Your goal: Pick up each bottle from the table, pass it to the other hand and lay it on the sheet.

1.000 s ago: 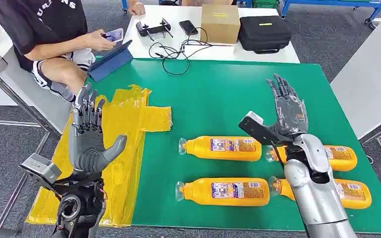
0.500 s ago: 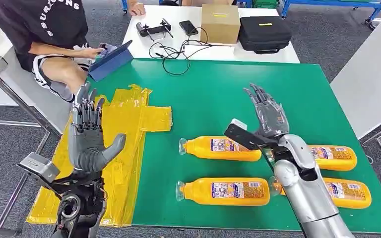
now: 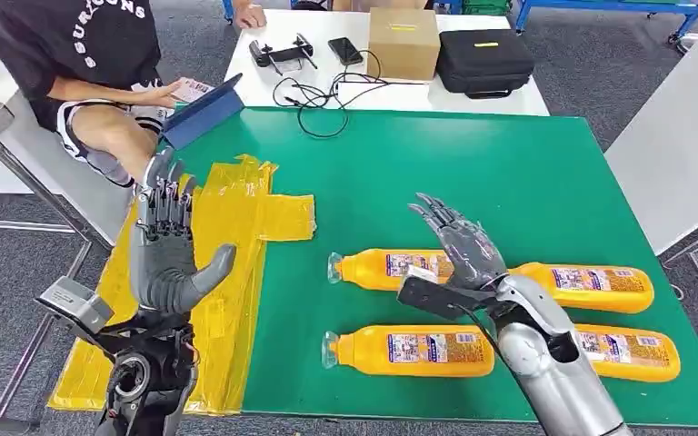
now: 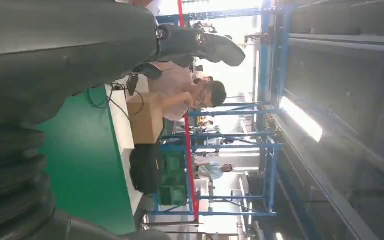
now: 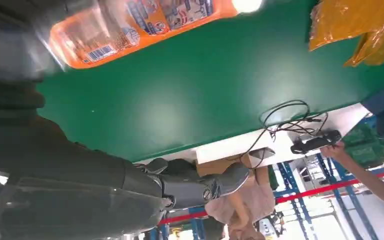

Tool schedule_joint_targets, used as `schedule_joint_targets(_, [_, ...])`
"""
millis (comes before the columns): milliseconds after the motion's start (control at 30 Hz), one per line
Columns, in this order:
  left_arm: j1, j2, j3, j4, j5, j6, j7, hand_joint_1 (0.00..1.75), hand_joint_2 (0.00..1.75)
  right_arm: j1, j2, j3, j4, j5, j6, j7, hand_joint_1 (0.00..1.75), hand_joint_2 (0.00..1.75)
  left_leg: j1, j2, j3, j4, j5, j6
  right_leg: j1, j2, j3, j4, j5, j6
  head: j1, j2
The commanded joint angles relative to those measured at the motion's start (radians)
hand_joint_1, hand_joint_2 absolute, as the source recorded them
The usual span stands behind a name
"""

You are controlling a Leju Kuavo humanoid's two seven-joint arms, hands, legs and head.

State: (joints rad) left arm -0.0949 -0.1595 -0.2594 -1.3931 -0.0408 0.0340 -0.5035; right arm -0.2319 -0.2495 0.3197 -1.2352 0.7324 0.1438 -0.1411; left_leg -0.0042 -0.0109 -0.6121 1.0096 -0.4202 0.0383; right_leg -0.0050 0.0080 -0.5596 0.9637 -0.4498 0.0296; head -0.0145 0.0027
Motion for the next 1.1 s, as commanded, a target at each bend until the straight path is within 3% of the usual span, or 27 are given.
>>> schedule_joint_targets(33, [-0.039, 0.028, -0.021, 0.06, 0.005, 0.0, 0.008, 0.0, 1.75, -0.007, -0.013, 0.032, -0.018, -0.011, 0.023, -0.005, 0.0, 1.75, 0.0, 0.001, 0.006, -0.002, -0.001, -0.002, 0.0, -0.001, 0.005, -0.002, -0.001, -0.001, 0.0, 0.0])
schedule_joint_targets(267, [-0.043, 0.014, -0.012, 0.087, 0.004, 0.001, 0.007, 0.0, 1.75, 0.006, -0.022, 0.024, 0.027, 0.044, -0.004, 0.055, 0.0, 1.75, 0.0, 0.0, 0.007, -0.003, -0.002, -0.002, 0.0, -0.002, 0.007, -0.003, -0.002, -0.001, 0.0, 0.0])
schedule_joint_targets(433, [-0.054, 0.021, -0.015, 0.101, 0.004, 0.001, 0.007, 0.0, 1.75, -0.037, -0.037, 0.03, 0.114, 0.043, -0.002, 0.048, 0.0, 1.75, 0.0, 0.001, 0.005, -0.002, -0.001, -0.002, 0.0, -0.001, 0.005, -0.002, -0.001, 0.0, 0.0, 0.0])
schedule_joint_targets(533, [-0.047, 0.022, -0.018, 0.089, 0.007, 0.007, 0.009, 0.0, 1.75, -0.099, -0.016, 0.051, 0.23, 0.114, -0.054, 0.109, 0.0, 1.75, 0.0, 0.002, 0.005, -0.002, -0.001, -0.002, 0.0, 0.001, 0.005, -0.002, 0.0, 0.0, 0.0, 0.0])
schedule_joint_targets(700, [-0.031, 0.025, -0.021, 0.082, 0.008, 0.017, 0.012, 0.0, 1.75, -0.162, 0.003, 0.055, 0.337, 0.12, -0.096, 0.096, 0.0, 1.75, 0.0, 0.004, 0.007, -0.003, -0.001, -0.002, 0.0, 0.002, 0.006, -0.003, 0.0, 0.0, 0.0, 0.0])
schedule_joint_targets(1100, [-0.028, 0.017, -0.018, 0.086, 0.008, 0.021, 0.016, 0.0, 1.75, -0.187, 0.03, 0.074, 0.393, 0.141, -0.11, 0.108, 0.0, 1.75, 0.0, 0.003, 0.009, -0.003, -0.002, -0.003, 0.0, 0.002, 0.009, -0.003, -0.001, -0.001, 0.0, 0.0])
